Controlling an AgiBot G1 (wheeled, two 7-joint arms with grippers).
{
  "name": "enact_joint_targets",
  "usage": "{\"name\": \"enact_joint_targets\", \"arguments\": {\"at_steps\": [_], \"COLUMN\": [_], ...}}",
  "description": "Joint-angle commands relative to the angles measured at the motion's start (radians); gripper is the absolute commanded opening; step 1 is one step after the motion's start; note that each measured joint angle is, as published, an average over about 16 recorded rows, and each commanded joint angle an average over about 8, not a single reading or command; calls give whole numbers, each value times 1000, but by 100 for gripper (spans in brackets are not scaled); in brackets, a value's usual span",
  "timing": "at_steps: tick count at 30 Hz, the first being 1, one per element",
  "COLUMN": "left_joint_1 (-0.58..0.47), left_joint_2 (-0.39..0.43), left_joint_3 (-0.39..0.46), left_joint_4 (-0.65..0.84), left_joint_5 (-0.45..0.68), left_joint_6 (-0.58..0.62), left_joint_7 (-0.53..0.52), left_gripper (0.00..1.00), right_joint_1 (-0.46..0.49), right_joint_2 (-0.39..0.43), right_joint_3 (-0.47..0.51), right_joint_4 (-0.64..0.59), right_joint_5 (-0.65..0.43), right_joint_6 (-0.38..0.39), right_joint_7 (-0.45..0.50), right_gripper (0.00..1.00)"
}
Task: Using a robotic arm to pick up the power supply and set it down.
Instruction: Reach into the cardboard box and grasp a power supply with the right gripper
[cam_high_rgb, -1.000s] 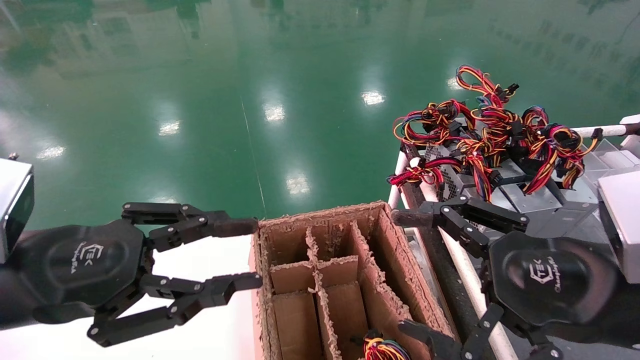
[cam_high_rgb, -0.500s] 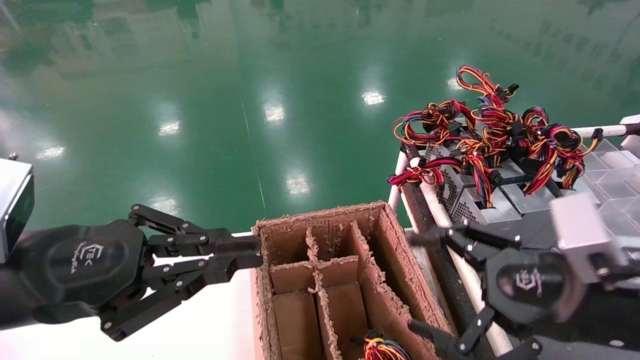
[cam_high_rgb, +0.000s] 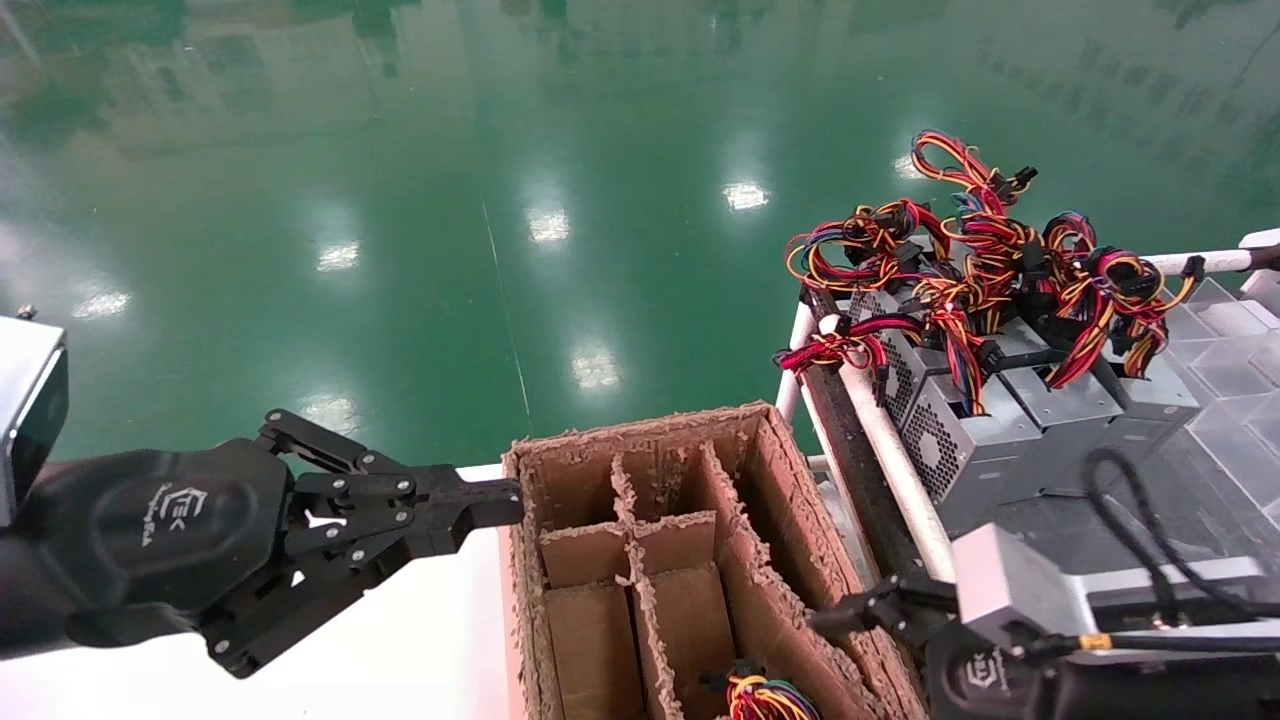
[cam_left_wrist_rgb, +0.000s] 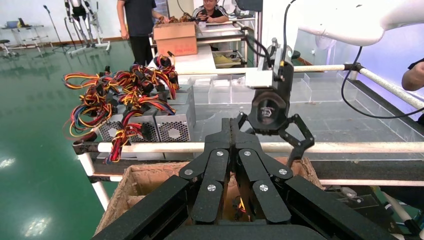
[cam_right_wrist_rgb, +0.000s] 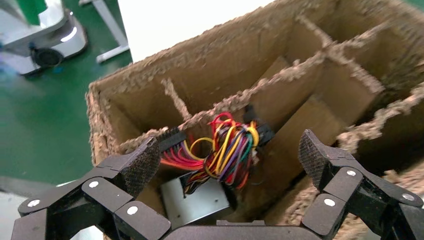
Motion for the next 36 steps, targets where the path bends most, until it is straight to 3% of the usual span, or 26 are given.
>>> {"name": "enact_joint_targets", "arguments": {"at_steps": [1,2,4,9,10,36], "left_joint_1": [0,0,0,0,0,0], "left_joint_2": [0,0,0,0,0,0], "left_joint_3": [0,0,0,0,0,0], "left_joint_4": [0,0,0,0,0,0], "left_joint_5": [0,0,0,0,0,0], "left_joint_6": [0,0,0,0,0,0], "left_joint_7": [0,0,0,0,0,0], "left_gripper": [0,5,28,91,99,100], "right_joint_1": [13,16,22,28,28,38], "right_joint_2": [-12,-17,-27,-44,-47,-68], "right_joint_3": [-19,-28,-43,-70,-74,-140], "right_joint_4": [-9,-15,-28,-61,-67,-126], "right_joint_5": [-18,-24,-35,-53,-55,-42], "right_joint_6": [-12,-12,-10,-4,-4,7], "right_joint_7": [8,6,-3,-29,-34,-56], "right_gripper": [32,20,0,0,0,0]}}
